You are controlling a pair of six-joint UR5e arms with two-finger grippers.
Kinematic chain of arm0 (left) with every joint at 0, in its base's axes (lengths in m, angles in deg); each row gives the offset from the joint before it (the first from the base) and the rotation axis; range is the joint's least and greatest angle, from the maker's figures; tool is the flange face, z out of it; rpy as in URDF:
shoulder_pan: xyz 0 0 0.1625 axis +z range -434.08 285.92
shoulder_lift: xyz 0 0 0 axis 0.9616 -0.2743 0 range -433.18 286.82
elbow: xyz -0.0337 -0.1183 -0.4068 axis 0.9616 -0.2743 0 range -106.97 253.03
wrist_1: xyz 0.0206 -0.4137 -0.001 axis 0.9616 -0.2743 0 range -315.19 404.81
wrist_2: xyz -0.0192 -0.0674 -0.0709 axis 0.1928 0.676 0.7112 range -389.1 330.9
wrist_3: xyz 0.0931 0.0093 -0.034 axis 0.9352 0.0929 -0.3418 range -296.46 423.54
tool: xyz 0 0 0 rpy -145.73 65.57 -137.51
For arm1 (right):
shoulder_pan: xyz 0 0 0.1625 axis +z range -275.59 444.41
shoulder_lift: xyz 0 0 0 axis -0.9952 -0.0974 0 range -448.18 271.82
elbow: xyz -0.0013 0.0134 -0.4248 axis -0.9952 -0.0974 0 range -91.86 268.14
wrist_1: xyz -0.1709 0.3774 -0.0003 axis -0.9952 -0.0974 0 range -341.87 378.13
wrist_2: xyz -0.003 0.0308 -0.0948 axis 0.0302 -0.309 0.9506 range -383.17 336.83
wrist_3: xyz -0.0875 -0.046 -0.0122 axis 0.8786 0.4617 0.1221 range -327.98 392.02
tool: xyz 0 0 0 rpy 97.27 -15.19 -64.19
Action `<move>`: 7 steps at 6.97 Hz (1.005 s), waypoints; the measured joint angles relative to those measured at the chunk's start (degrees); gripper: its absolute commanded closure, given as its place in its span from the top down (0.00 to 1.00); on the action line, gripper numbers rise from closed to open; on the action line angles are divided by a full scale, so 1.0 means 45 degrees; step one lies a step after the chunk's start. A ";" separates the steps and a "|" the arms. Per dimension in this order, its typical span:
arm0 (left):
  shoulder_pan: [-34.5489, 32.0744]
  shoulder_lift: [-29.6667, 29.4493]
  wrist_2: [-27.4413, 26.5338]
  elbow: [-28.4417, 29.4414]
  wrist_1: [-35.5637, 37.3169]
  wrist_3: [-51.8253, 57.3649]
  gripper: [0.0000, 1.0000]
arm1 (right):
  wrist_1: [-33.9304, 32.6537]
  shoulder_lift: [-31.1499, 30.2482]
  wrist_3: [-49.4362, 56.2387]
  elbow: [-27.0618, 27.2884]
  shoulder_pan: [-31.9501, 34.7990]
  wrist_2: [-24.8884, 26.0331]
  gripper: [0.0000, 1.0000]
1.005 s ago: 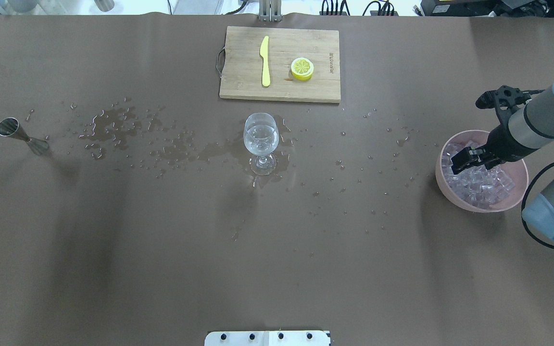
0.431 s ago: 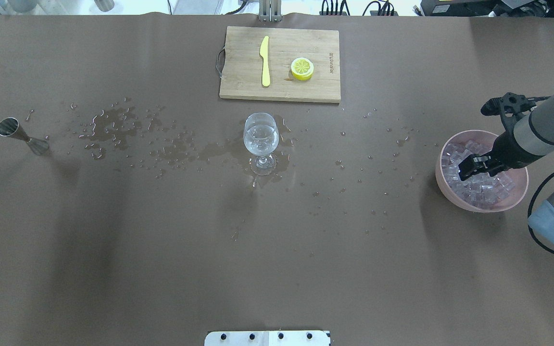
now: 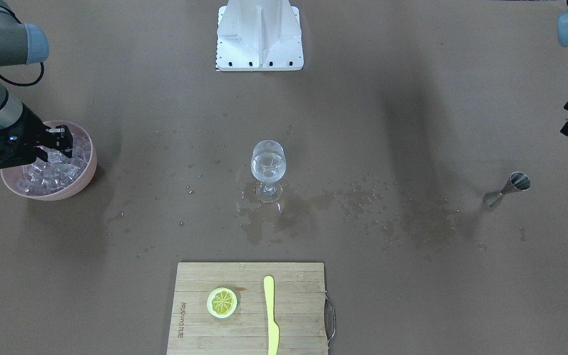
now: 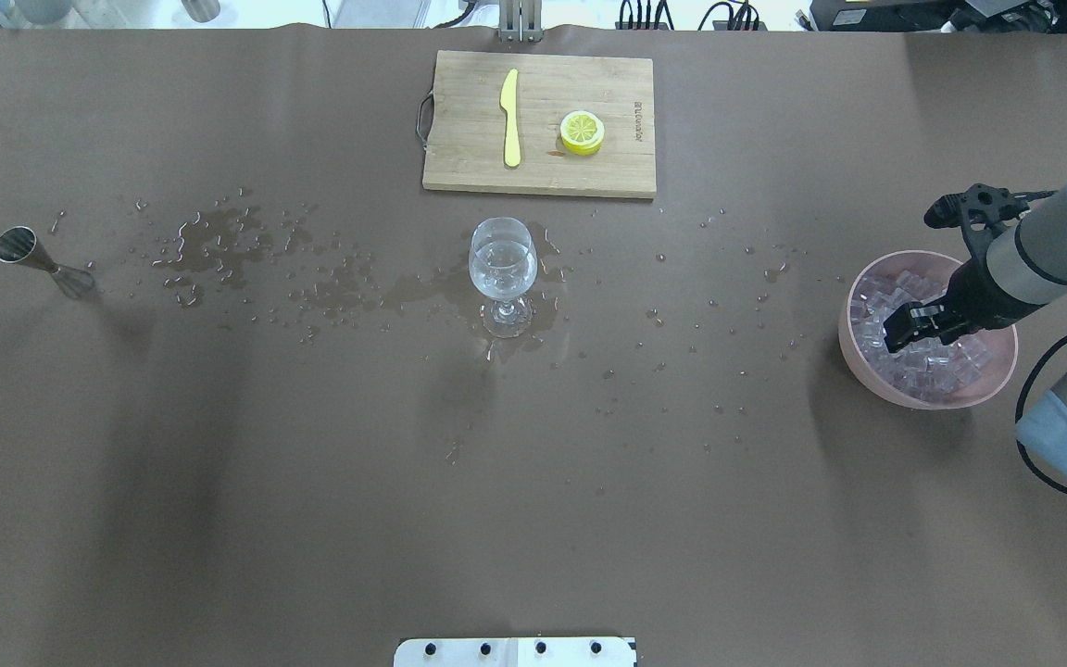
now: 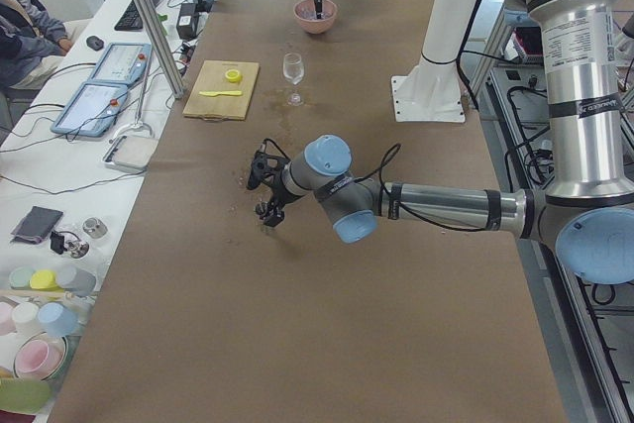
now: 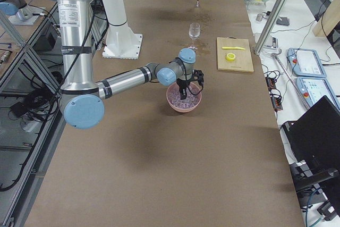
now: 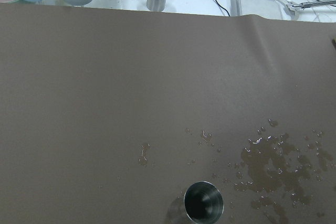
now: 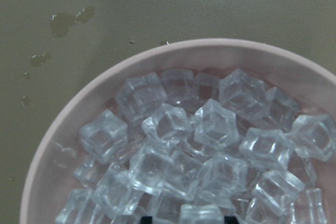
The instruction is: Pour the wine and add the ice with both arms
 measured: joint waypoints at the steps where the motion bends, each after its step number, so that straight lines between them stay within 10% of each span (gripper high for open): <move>1: 0.0000 -0.0053 0.0004 0.0000 0.0001 -0.0063 0.99 | 0.0010 -0.0049 0.0023 0.0021 0.0002 -0.0006 0.00; 4: 0.0000 -0.0152 0.0014 -0.0009 0.0017 -0.0131 0.99 | -0.0714 0.0265 0.0112 0.0798 0.0227 -0.0315 0.00; 7: 0.0005 -0.0198 0.0005 0.0018 0.0020 -0.0131 0.99 | -0.4796 0.4012 -0.1316 0.2127 0.0018 -0.0208 0.00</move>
